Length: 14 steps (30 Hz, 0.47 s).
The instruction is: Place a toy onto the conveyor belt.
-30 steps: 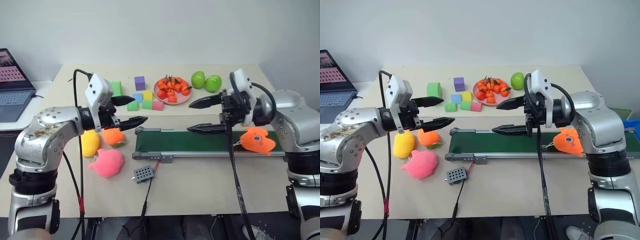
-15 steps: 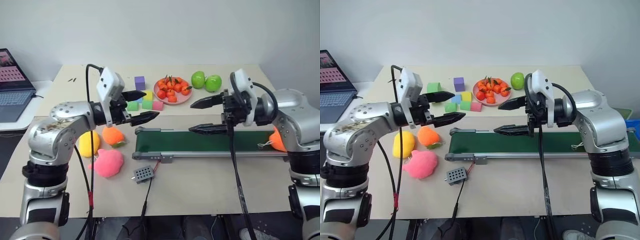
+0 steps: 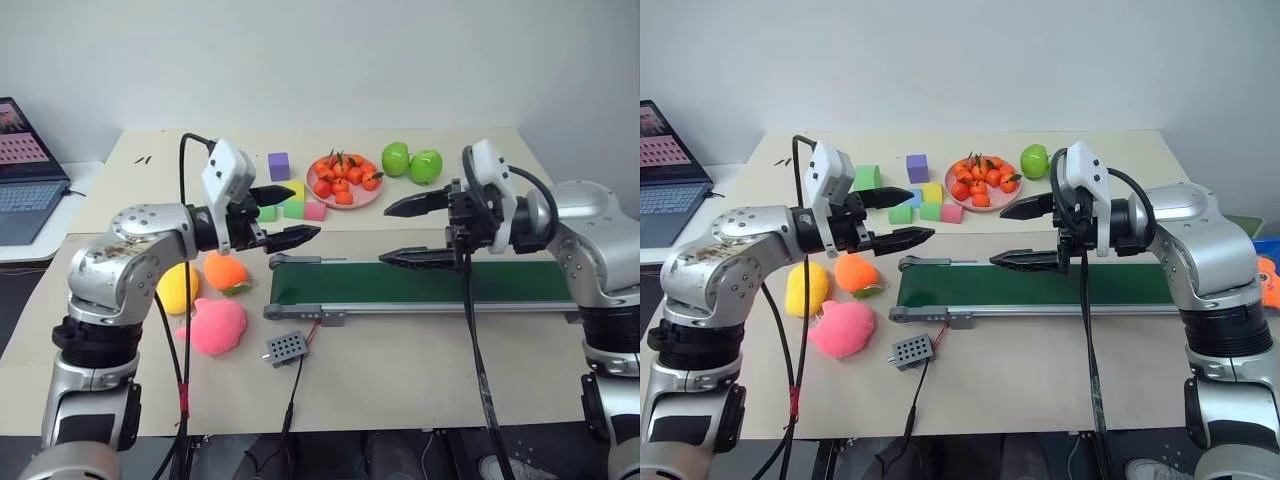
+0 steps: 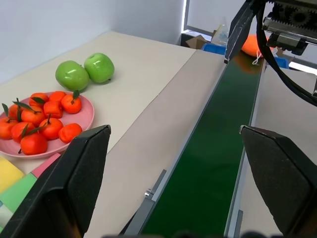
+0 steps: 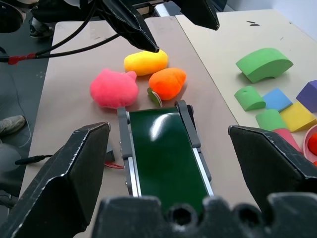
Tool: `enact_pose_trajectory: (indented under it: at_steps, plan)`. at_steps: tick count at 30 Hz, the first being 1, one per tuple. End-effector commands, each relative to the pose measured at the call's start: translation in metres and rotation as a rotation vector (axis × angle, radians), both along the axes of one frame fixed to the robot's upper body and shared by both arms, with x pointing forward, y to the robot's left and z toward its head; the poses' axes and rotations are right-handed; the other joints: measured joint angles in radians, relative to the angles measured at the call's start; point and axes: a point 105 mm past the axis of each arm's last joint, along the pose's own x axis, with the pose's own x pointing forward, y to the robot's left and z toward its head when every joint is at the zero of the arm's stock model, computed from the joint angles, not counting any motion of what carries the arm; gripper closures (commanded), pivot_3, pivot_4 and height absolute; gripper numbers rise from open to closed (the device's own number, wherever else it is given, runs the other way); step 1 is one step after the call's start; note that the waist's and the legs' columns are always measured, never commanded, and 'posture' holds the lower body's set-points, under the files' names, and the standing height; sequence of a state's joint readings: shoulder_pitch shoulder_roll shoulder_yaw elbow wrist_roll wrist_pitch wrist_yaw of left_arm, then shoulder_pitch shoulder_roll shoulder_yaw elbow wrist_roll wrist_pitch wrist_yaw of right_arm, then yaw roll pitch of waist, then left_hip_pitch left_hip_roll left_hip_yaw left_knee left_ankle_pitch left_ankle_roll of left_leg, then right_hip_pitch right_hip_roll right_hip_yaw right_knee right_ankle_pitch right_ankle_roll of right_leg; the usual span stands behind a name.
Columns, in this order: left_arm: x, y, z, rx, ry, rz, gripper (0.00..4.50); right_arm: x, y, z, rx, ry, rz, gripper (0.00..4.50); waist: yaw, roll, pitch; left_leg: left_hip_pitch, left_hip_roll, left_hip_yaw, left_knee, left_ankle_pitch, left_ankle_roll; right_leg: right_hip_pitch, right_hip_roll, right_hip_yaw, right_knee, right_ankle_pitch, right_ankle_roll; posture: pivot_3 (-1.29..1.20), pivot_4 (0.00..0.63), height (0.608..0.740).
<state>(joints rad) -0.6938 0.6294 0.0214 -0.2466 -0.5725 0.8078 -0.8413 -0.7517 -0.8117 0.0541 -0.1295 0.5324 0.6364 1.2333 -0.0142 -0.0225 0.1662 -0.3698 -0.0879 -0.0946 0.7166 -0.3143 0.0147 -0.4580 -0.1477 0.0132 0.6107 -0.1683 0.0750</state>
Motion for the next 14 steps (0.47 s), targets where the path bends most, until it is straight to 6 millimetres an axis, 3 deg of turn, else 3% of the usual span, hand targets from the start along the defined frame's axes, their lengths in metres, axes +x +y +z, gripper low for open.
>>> enact_pose_trajectory:
  at_steps: [1,14]
  plan:
    - [-0.001,0.001,0.014,0.004,-0.069,0.002,0.04,-0.005,-0.001,0.013,0.022,-0.063,0.008,0.0,-0.001,0.0,0.0,0.0,0.0,0.0,0.0,0.0,0.0,0.0,0.0,0.0,0.0,0.0,0.0,0.0,0.15,0.74]
    - [0.001,0.012,0.017,0.016,-0.077,0.045,0.04,-0.002,0.002,0.012,0.026,-0.065,0.013,0.0,0.0,0.0,0.0,0.0,0.0,0.0,0.0,0.0,0.0,0.0,0.0,0.0,0.0,0.0,0.0,0.0,0.15,0.74]
